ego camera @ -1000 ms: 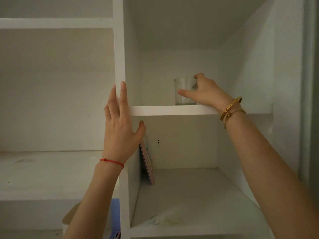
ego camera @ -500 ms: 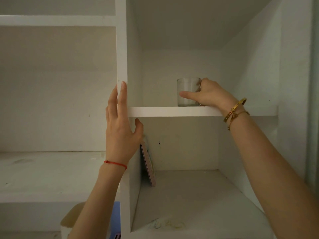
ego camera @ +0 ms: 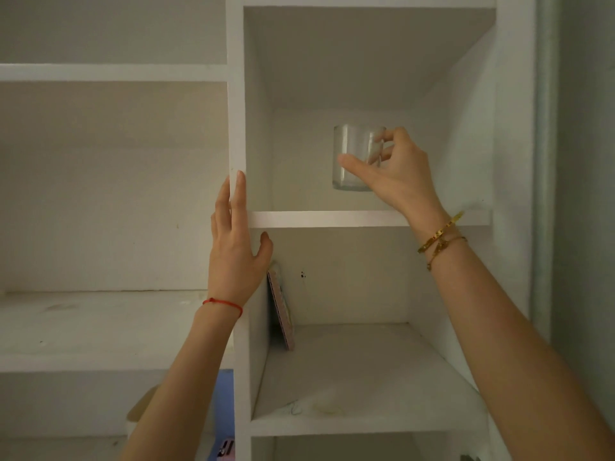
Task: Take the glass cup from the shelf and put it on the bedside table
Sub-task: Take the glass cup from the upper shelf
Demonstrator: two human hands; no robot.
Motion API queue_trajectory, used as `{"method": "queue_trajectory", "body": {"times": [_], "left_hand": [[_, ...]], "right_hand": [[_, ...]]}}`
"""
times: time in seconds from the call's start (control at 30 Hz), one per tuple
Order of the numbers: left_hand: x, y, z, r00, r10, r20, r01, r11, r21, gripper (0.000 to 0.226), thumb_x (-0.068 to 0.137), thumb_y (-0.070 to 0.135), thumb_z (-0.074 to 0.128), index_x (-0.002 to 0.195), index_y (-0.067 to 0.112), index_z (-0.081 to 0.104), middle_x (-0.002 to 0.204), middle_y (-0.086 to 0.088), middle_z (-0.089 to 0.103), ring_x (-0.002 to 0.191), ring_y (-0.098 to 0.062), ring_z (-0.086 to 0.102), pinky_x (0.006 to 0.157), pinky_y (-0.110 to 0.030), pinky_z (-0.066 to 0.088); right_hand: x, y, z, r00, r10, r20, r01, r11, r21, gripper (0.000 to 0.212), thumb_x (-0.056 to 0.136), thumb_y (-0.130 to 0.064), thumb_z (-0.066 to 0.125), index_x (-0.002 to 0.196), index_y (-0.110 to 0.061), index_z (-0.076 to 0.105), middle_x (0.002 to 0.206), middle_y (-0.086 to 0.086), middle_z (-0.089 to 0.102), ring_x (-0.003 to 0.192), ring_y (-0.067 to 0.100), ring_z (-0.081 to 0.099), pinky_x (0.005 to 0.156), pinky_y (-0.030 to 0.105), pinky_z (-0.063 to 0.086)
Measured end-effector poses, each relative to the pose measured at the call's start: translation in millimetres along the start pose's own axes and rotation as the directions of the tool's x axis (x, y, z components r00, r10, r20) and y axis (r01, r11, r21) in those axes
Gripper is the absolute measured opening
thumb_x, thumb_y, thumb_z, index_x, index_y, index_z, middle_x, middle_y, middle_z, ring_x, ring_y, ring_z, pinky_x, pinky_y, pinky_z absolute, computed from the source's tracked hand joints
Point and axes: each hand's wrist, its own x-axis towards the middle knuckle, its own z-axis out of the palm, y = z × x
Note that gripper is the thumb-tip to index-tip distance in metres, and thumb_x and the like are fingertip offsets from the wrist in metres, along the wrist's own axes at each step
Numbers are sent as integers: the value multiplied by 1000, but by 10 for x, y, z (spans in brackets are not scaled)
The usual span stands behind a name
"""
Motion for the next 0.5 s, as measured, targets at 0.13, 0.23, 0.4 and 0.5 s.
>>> {"method": "queue_trajectory", "body": {"times": [0.13, 0.23, 0.4, 0.5], "left_hand": [[-88, 39, -121, 998, -40, 57, 39, 999, 10, 85, 90, 15, 59, 156, 28, 7, 160, 3, 17, 146, -17, 22, 111, -17, 18], [-179, 67, -278, 993, -70, 96, 69, 997, 14, 77, 90, 16, 59, 154, 24, 18, 157, 0, 25, 143, -20, 29, 116, -33, 29], [-497, 35, -587, 981, -100, 166, 82, 990, 111, 60, 92, 19, 59, 147, 20, 36, 139, 0, 48, 126, -20, 46, 104, -43, 46], [-786, 32, -761, 967, -135, 217, 103, 983, 152, 53, 91, 21, 58, 142, 21, 43, 135, 1, 54, 125, -19, 48, 103, -43, 47]], "right_hand": [[-309, -193, -145, 999, -38, 38, 35, 997, 68, 68, 71, -65, 73, 118, -21, 52, 86, -14, 61, 81, -4, 60, 65, 10, 42], [-598, -228, -182, 995, -22, 100, 10, 993, 121, 66, 71, -63, 74, 118, -23, 53, 90, -10, 66, 83, -3, 62, 67, 12, 44], [-1117, -97, -118, 974, 32, 226, -80, 975, 206, 64, 67, -61, 76, 116, -27, 51, 96, -8, 68, 89, 5, 66, 75, 23, 55], [-1421, -2, -47, 953, 67, 297, -136, 966, 218, 74, 61, -68, 72, 120, -30, 49, 99, -15, 63, 88, 0, 65, 70, 16, 52]]}}
